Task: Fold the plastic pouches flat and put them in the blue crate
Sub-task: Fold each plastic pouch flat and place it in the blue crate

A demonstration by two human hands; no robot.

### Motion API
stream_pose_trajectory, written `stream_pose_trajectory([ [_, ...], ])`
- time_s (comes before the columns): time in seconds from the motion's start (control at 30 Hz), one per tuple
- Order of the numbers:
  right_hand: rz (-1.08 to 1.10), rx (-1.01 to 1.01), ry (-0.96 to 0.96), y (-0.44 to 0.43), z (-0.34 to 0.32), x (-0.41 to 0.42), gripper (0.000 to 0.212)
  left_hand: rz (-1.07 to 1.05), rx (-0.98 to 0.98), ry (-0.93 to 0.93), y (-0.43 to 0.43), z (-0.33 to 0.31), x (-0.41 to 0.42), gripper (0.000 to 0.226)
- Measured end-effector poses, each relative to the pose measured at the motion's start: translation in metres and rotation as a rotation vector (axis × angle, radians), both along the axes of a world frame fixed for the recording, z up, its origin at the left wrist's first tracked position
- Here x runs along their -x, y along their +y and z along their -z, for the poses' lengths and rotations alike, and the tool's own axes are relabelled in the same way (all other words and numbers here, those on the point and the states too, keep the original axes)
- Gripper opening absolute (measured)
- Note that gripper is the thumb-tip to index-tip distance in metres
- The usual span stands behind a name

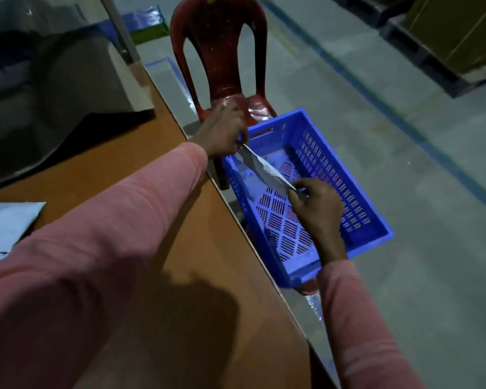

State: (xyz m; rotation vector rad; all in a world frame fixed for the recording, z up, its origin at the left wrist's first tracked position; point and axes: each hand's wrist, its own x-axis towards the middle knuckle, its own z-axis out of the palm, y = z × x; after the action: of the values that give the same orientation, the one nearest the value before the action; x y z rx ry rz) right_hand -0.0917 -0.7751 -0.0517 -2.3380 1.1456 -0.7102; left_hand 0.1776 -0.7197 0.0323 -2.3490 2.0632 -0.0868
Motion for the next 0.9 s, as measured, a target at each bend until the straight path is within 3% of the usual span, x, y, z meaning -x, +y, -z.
stream_pose_trajectory([
  [0.23, 0.001, -0.155, -0.005, -0.013, 0.066, -0.037, 0.012, 0.044, -0.171, -0.182, -0.046, 0.057, -0.033, 0.018],
  [0.47, 0.008, -0.216, -0.003, -0.010, 0.123, -0.075, 0.010, 0.069, -0.266, -0.101, -0.058, 0.104, -0.054, 0.026],
  [0.63, 0.008, -0.275, 0.032, -0.010, 0.153, -0.087, 0.008, 0.227, -0.567, -0.112, -0.054, 0.141, -0.046, 0.047],
  [0.9, -0.127, -0.489, 0.055, -0.011, 0.182, -0.092, 0.006, 0.208, -0.797, -0.304, -0.057, 0.162, -0.040, 0.042],
])
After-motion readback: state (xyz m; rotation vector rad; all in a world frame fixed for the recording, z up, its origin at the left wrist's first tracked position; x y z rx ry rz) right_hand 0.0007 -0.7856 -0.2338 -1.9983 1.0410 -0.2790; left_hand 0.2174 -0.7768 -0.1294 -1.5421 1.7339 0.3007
